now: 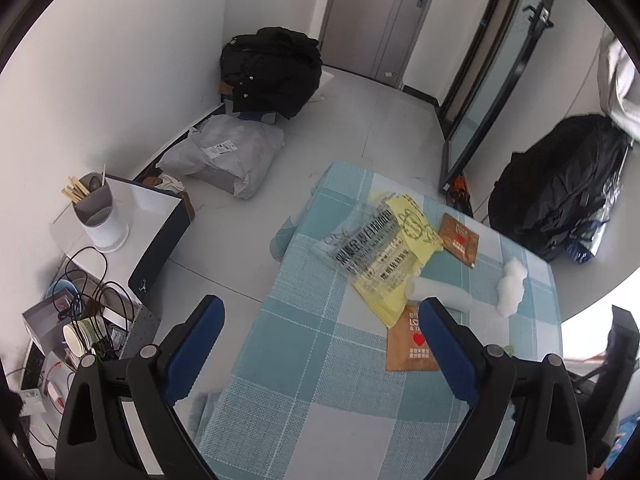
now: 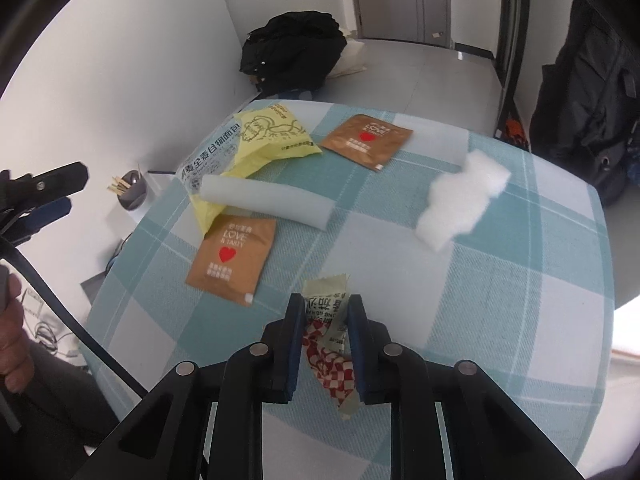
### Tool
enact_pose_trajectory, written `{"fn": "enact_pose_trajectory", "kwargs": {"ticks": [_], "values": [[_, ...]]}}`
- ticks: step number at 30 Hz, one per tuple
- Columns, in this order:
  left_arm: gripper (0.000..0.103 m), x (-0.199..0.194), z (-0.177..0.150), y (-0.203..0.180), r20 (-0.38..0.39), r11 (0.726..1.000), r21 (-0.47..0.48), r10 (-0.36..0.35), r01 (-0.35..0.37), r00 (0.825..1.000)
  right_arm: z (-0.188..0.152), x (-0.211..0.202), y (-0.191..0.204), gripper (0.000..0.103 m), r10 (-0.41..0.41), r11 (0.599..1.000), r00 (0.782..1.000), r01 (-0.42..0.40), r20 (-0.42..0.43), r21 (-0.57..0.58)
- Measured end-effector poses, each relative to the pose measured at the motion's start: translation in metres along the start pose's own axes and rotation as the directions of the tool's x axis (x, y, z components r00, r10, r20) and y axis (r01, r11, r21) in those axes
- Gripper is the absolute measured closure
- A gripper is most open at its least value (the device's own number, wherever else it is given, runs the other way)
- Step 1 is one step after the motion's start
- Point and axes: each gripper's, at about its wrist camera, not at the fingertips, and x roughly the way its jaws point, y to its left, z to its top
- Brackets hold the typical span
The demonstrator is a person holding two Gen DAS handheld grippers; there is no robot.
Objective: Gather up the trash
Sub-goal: 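Lower the left tool onto the brown LOVE & TASTY packet and close on it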
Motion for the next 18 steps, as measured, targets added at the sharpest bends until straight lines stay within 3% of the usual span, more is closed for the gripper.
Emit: {"fn": "enact_pose_trajectory", "kwargs": {"ticks": [6,12,16,18], "values": [[0.007,0.02,-0.008,-0.028,-0.036,0.994,0.11,0.008,-0.004,0.999,-0.021,-0.028,-0.025,0.083,0.048,0.996,0.998,-0.051,0.043,0.069],[0.007,0.053,-0.016,-0.049,-0.155,0.991,0.132,0.024,-0.003,0.988,-0.036,-0.05,-0.039,0.083,0.057,0.995,0.995,-0.064,0.082,0.081],[0.007,0.064,-0.016,-0.059,-0.204,0.991,0.133,0.016,0.011,0.979,-0.038,-0.052,-0.045,0.083,0.064,0.992,0.992,-0.075,0.111,0.098],[0.007,0.068,-0.019,-0.066,-0.211,0.986,0.164,0.05,-0.015,0.976,-0.04,-0.053,-0.046,0.083,0.062,0.993,0.992,-0.072,0.106,0.092]]}}
